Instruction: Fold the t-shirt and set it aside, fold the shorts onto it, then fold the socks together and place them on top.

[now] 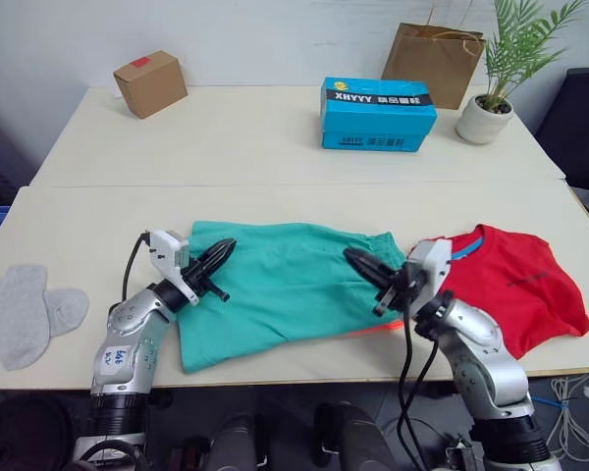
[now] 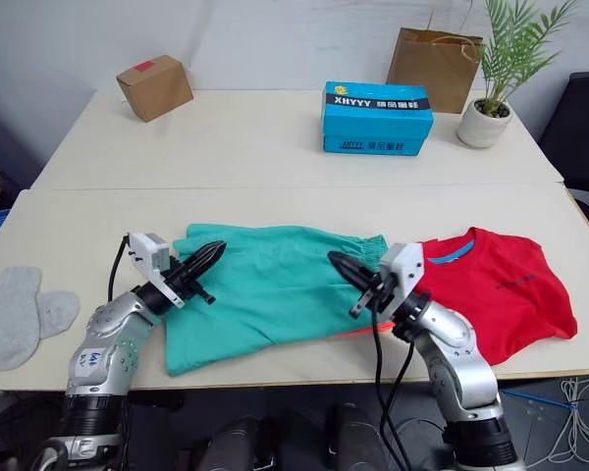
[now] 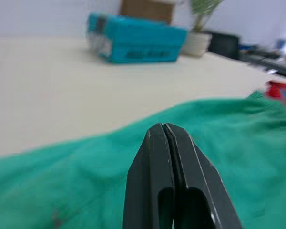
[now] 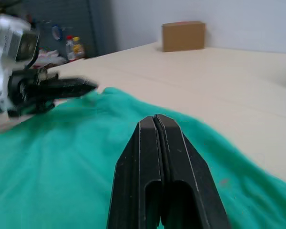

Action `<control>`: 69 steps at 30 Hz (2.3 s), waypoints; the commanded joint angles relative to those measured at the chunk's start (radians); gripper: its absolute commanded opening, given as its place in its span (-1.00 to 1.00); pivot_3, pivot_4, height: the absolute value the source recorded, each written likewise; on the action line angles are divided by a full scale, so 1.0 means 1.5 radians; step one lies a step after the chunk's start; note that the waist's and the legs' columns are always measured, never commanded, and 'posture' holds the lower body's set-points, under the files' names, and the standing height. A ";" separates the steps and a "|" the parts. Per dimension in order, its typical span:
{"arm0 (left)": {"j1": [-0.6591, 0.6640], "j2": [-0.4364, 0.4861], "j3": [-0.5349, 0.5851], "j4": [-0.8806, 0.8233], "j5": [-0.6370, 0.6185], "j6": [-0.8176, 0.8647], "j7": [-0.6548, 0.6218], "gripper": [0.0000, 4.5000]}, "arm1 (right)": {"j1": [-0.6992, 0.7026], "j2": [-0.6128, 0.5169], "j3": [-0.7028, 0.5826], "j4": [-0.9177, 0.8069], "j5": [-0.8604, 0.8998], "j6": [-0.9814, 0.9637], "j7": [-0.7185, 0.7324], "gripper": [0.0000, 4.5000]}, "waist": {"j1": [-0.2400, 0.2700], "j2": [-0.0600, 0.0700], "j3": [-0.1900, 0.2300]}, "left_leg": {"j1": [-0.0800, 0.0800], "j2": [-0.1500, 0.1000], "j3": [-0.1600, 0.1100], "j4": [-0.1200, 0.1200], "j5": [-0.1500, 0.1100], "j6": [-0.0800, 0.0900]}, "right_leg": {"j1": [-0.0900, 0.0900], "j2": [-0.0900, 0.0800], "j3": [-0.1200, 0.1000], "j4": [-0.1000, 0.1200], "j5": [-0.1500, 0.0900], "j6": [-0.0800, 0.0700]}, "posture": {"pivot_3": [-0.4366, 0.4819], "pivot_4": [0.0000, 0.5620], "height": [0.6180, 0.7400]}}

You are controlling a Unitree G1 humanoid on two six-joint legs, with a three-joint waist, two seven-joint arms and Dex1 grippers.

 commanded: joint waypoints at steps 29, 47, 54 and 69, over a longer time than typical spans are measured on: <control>0.035 0.113 -0.055 -0.026 0.016 -0.106 -0.224 0.66 | 0.394 -0.235 -0.242 -0.297 0.785 0.377 -0.387 1.00 | 0.017 0.001 0.001 | 0.000 0.000 -0.001 -0.007 -0.001 0.002 | 0.000 0.001 0.000 -0.006 -0.001 -0.001 | -0.05 -0.47 1.00; -0.069 0.046 -0.119 0.186 0.137 -0.186 -0.192 -0.99 | 0.290 -0.128 -0.120 -0.229 0.947 0.277 -0.727 1.00 | 0.017 0.000 0.001 | -0.002 0.000 -0.001 -0.008 0.001 0.007 | 0.000 0.003 0.001 -0.012 0.003 0.003 | -0.05 -0.47 1.00; -0.068 0.056 -0.118 0.225 0.146 -0.197 -0.213 -0.99 | 0.169 -0.014 -0.062 -0.136 0.778 0.254 -0.754 1.00 | 0.013 -0.001 0.000 | -0.001 0.001 -0.001 -0.008 0.002 0.006 | 0.001 0.004 0.002 -0.011 0.003 0.002 | -0.05 -0.47 1.00; -0.068 0.065 -0.087 0.245 0.118 -0.163 -0.206 -1.00 | 0.084 0.115 -0.099 -0.043 0.347 0.063 -0.511 -0.99 | 0.017 -0.002 -0.002 | 0.000 0.000 -0.001 -0.008 0.002 0.005 | 0.002 0.002 0.002 -0.012 0.006 0.003 | -0.05 -0.47 1.00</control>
